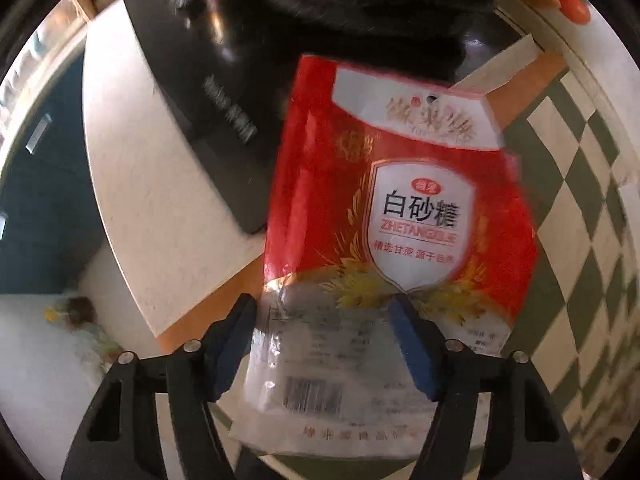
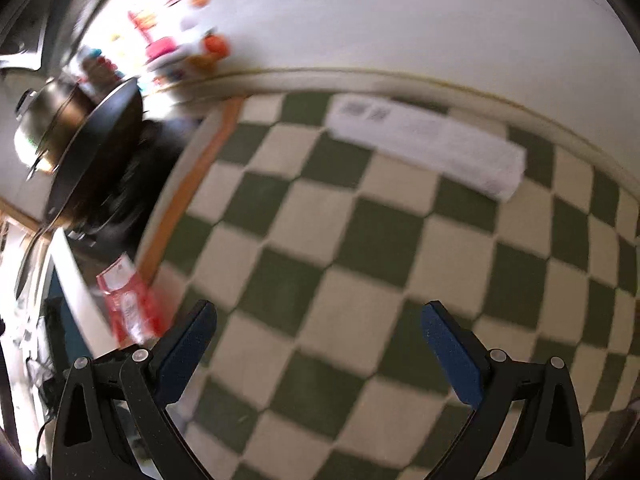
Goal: Collect trash
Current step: 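Grasp the red sugar bag with the left tool while the right tool grasps the white box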
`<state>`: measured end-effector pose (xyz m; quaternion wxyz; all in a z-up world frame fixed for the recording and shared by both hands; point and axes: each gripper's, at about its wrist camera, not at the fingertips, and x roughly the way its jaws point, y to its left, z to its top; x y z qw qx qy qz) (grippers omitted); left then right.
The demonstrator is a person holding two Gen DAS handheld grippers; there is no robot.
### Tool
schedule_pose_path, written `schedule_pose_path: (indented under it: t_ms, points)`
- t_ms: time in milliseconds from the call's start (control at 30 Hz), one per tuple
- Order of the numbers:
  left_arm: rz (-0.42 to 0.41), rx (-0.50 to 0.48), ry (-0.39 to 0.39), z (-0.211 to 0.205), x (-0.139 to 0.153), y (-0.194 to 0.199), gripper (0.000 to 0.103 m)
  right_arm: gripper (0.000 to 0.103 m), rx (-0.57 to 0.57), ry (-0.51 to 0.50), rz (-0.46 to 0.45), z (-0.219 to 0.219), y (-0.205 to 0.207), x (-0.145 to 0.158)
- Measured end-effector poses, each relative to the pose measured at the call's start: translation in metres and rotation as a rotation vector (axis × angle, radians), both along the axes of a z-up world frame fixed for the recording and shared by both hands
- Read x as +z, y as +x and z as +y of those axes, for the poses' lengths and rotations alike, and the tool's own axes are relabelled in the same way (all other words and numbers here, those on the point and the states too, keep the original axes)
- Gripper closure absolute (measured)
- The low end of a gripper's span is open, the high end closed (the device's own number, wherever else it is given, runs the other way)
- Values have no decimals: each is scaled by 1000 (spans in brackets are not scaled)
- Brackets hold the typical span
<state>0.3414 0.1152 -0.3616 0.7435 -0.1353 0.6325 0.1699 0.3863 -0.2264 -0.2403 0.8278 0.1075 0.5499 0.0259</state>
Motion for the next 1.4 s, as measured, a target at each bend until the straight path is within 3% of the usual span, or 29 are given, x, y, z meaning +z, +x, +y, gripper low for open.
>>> schedule_pose_path:
  t_ms: [33, 67, 133, 233, 467, 667, 733, 800, 900, 1067, 1200, 1300, 1367, 1400]
  points:
    - [-4, -18, 26, -10, 1, 7, 61, 0, -5, -10, -2, -5, 8, -1]
    - [-2, -28, 53, -18, 2, 12, 61, 0, -11, -21, 1, -13, 20, -4]
    - [-4, -70, 67, -38, 2, 26, 79, 0, -4, -53, 8, -19, 40, -9]
    - [-13, -135, 99, -70, 4, 49, 94, 0, 35, -144, 11, -21, 67, -14]
    - [-52, -203, 77, -130, 4, 102, 103, 0, 226, -367, 60, -9, 134, -37]
    - [-97, -221, 56, -147, 17, 122, 103, 0, 353, -525, 142, 6, 163, -78]
    - [-115, -222, 51, -147, 26, 123, 103, 5, 352, -502, 156, 4, 167, -81]
    - [-138, -221, 31, -146, 36, 120, 103, 28, 347, -484, 122, 2, 166, -73]
    - [-148, -201, -38, -136, 39, 116, 102, 39, 347, -337, 124, 0, 160, -60]
    - [-68, -81, -236, -98, 6, 114, 98, 46, 385, -144, 195, 22, 141, -65]
    - [-102, -21, -373, -80, -5, 112, 96, 48, 399, -105, 185, 47, 123, -67]
    - [-111, -22, -409, -78, -4, 114, 96, 50, 423, -128, 168, 66, 112, -67]
    - [-112, 11, -392, -71, 0, 113, 88, 51, 422, -153, 153, 73, 105, -63]
    - [-114, 23, -381, -68, 3, 111, 79, 51, 413, -140, 153, 72, 103, -60]
